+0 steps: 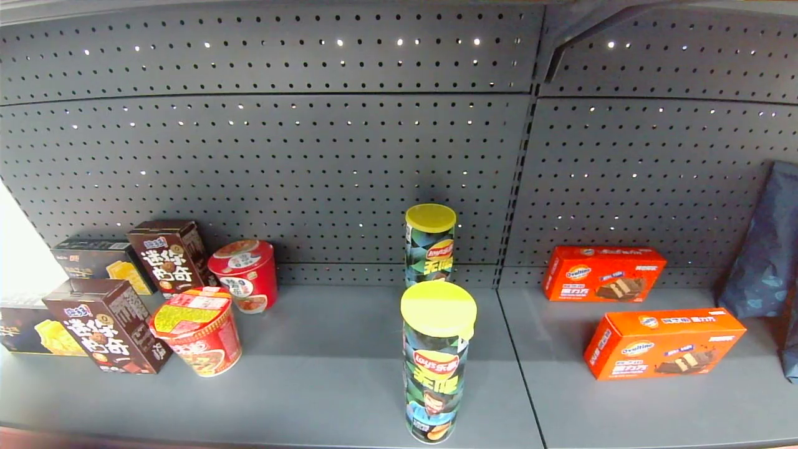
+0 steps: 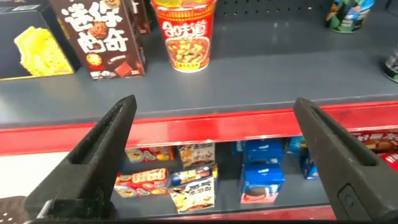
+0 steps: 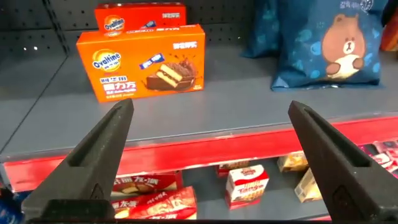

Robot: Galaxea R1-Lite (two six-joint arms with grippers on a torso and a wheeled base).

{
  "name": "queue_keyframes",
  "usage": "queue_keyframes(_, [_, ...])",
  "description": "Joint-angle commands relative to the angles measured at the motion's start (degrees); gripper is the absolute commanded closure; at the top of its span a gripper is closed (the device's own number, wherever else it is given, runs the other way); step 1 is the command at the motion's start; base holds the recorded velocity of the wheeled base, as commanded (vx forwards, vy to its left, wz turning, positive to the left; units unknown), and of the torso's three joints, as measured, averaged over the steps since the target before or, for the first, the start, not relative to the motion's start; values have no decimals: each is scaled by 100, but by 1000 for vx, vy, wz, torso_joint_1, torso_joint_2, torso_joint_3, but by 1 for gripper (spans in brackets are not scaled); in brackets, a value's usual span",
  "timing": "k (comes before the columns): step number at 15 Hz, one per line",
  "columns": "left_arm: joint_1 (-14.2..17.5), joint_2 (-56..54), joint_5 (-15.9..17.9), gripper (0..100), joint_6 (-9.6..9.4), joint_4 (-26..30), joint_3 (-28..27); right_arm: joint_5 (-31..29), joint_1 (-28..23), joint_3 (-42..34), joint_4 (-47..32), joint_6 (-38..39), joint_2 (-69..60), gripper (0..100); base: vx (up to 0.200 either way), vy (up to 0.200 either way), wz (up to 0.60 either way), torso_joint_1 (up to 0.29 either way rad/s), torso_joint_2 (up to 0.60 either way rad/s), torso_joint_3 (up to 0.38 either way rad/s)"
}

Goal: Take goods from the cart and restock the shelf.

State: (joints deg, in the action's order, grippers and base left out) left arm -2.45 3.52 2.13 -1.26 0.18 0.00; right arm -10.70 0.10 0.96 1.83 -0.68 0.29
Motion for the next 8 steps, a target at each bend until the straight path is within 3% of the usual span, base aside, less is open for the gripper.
queue_keyframes(1, [-10,17,24,0,-6,-1,0,165,-1,9,-7,-11,-3,0,0,0,0,0,0,0])
queue_keyframes(2, [17,17,-38,0,29,-1,0,675,-1,27,-60,-11,-3,0,0,0,0,0,0,0])
queue_keyframes(4, [359,-10,-415,0,29,-9,0,719,-1,97,-253,-11,-3,0,0,0,0,0,0,0])
queue_keyframes(8, [219,-282,-328,0,-6,-9,0,508,-1,97,-262,-46,-3,0,0,0,0,0,0,0])
